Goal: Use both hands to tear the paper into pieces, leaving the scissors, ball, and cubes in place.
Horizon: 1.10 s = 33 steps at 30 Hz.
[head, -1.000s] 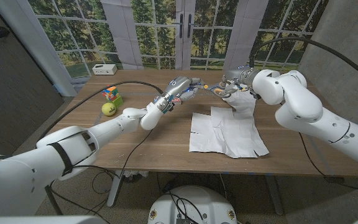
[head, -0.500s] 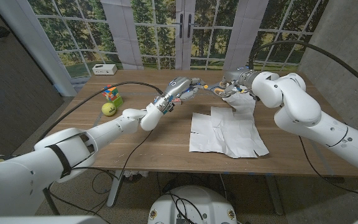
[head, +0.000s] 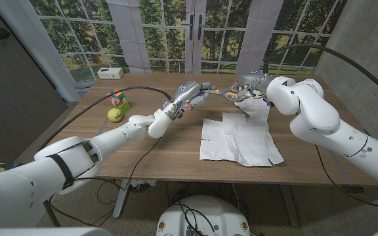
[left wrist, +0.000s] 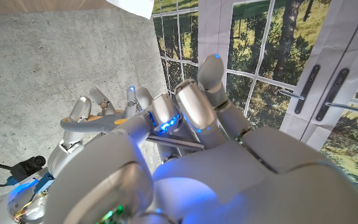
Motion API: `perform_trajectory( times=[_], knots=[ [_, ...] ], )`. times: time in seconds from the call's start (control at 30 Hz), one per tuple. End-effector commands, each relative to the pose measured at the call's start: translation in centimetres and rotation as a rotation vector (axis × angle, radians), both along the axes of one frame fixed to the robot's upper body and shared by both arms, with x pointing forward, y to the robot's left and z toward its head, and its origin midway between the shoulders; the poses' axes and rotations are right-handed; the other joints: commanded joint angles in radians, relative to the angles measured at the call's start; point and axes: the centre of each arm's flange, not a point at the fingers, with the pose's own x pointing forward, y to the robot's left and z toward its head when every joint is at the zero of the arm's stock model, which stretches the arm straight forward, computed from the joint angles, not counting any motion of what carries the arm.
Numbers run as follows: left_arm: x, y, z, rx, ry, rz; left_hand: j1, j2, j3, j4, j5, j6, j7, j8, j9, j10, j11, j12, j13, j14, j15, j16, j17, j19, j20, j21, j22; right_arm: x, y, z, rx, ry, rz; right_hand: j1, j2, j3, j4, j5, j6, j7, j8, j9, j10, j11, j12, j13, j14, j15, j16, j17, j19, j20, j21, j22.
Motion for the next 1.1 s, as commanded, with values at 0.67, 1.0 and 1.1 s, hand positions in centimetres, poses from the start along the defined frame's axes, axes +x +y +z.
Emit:
perform_trajectory(
  times=[0.67,1.0,1.1],
  knots=[
    [0.4,0.0,-0.2,-0.002,0.013,0.001,-0.004,-0.002,0.001,-0.005,-0.003,0.007,0.0,0.003,-0.013,0.004,0.002,0.006,0.003,0.002,-0.001,0.004,0.003,0.003,-0.09,0.002,-0.002,1.1,-0.1,0.1,0.055,0.025,0.009,-0.018,0.007,-0.027,0.042,-0.045,0.074,0.022,0.256,0.238,0.107,0.006,0.018,0.016,0.139,-0.041,0.027,0.024,0.06,-0.008,0.019,0.011],
    [0.5,0.0,-0.3,-0.002,0.017,0.0,-0.004,-0.002,0.002,-0.006,-0.003,0.008,0.0,0.005,-0.015,0.005,0.002,0.007,0.003,0.002,-0.001,0.004,0.003,-0.003,-0.09,-0.003,-0.005,1.1,-0.2,0.2,0.083,0.001,0.008,-0.056,0.035,-0.032,0.069,-0.061,0.047,0.031,0.355,0.352,0.163,-0.008,0.035,0.028,0.209,-0.082,0.049,0.035,0.081,-0.015,0.025,0.014],
    [0.5,0.0,-0.4,-0.002,0.018,-0.002,-0.004,-0.002,0.0,-0.006,-0.004,0.01,0.0,0.004,-0.018,0.005,0.002,0.007,0.003,0.002,-0.001,0.004,0.003,0.002,-0.09,0.001,-0.005,1.1,-0.2,0.2,0.093,-0.002,0.008,-0.07,0.051,-0.024,0.08,-0.07,0.023,0.028,0.406,0.391,0.271,-0.011,0.102,0.077,0.292,-0.134,0.09,0.059,0.092,-0.02,0.03,0.016]
  ],
)
